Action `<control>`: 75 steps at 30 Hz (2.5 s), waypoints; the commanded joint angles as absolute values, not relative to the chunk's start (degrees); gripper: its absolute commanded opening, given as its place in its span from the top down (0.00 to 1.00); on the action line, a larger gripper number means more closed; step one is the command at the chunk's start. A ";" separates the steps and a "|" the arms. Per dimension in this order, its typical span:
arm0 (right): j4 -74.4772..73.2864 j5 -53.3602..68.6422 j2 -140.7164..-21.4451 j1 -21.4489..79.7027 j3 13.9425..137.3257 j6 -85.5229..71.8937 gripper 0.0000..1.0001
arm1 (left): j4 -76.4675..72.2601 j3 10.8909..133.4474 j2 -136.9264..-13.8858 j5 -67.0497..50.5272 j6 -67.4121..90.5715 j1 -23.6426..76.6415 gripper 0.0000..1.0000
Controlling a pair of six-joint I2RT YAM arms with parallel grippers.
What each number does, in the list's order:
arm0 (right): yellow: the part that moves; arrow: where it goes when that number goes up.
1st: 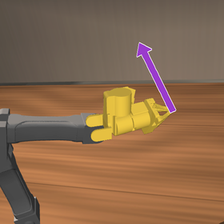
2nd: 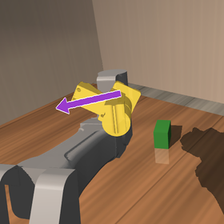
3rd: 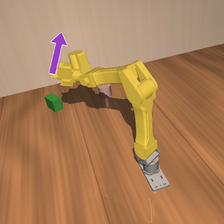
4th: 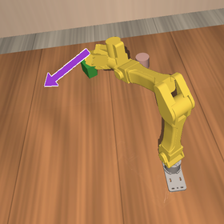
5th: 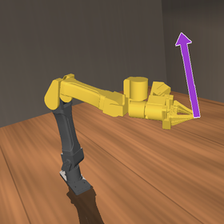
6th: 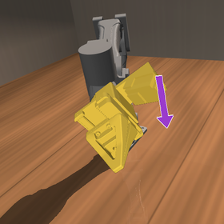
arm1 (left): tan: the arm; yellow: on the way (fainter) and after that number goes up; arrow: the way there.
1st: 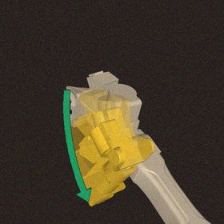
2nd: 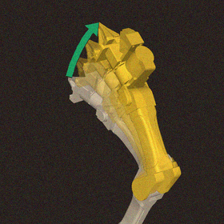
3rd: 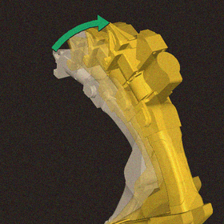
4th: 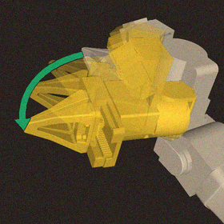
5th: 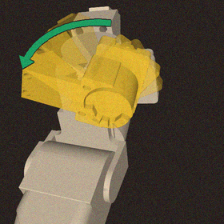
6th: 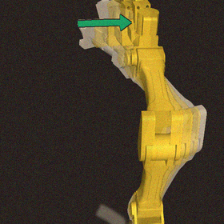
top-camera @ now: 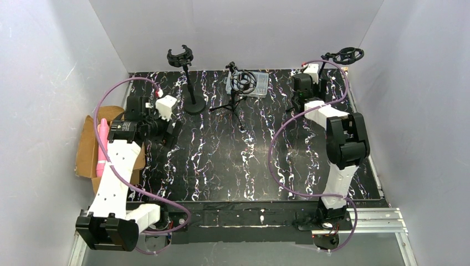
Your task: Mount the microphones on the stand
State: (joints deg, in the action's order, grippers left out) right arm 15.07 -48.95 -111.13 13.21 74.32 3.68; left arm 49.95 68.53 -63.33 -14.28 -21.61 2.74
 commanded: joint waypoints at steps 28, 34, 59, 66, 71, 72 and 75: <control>-17.16 -52.03 -75.74 39.64 55.72 -22.11 0.07 | 37.92 54.43 -59.32 28.89 -43.00 4.41 0.03; -18.58 -53.29 -72.78 47.18 55.50 -25.72 0.10 | 40.35 54.87 -62.15 26.24 -39.46 4.39 0.15; -20.57 -57.48 -74.98 65.75 57.12 -31.81 0.17 | 53.03 61.13 -64.40 25.84 -31.10 4.40 1.00; -20.02 -53.52 -74.47 66.44 56.86 -32.38 0.17 | 68.80 72.67 -64.55 -5.58 -15.17 4.52 1.00; -18.90 -49.59 -74.55 66.53 57.13 -31.98 0.17 | 69.34 70.01 -61.35 -20.35 -8.22 6.87 0.99; -18.90 -48.91 -74.84 66.53 57.44 -31.87 0.17 | 68.60 68.64 -60.97 -21.24 -7.62 7.86 0.94; -18.90 -47.07 -76.13 66.62 58.39 -31.81 0.17 | 66.95 67.55 -60.85 -23.18 -7.53 8.70 0.76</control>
